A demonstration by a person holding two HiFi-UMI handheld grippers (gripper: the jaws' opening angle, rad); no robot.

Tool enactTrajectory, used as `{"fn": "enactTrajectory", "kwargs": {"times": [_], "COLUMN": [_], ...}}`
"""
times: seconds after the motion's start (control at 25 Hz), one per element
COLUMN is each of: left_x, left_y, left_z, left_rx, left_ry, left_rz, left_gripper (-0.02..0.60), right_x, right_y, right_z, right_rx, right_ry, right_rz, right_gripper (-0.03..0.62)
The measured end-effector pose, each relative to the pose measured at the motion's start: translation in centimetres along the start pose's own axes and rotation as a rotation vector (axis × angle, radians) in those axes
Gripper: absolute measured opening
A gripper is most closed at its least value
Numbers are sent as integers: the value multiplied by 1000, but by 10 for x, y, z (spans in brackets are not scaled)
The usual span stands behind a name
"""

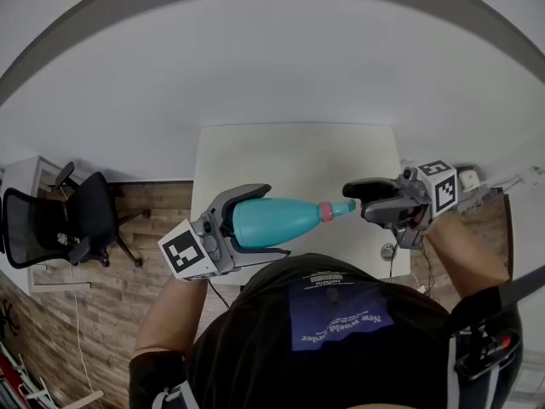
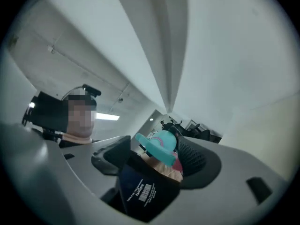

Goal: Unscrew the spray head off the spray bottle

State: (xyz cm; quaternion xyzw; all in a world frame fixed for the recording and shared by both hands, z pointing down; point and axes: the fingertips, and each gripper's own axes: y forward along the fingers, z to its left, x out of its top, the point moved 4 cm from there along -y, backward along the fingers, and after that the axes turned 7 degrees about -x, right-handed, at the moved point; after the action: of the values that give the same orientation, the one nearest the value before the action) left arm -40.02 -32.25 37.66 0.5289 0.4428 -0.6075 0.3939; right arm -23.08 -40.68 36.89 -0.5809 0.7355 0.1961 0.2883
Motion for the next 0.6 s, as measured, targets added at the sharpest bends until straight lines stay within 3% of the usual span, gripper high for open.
{"fn": "enactTrajectory", "kwargs": {"times": [0.24, 0.36, 0.44, 0.56, 0.6], "left_x": [-4, -5, -7, -6, -6], "left_y": [-4, -17, -19, -9, -9], "left_z": [2, -3, 0, 9, 8], "left_rx": [-5, 14, 36, 59, 55], "left_ry": [-46, -55, -48, -5, 13], "left_rz": [-20, -32, -37, -10, 6], "left_gripper": [474, 474, 474, 474, 474], "right_x": [-8, -8, 5, 24, 23], "right_y": [37, 46, 34, -2, -4], "right_z": [17, 28, 30, 22, 21], "right_rx": [-196, -310, -332, -242, -224], "right_ry": [-540, -750, -684, -372, -343], "right_rz": [231, 266, 204, 73, 56], "right_gripper": [291, 291, 291, 291, 291]}}
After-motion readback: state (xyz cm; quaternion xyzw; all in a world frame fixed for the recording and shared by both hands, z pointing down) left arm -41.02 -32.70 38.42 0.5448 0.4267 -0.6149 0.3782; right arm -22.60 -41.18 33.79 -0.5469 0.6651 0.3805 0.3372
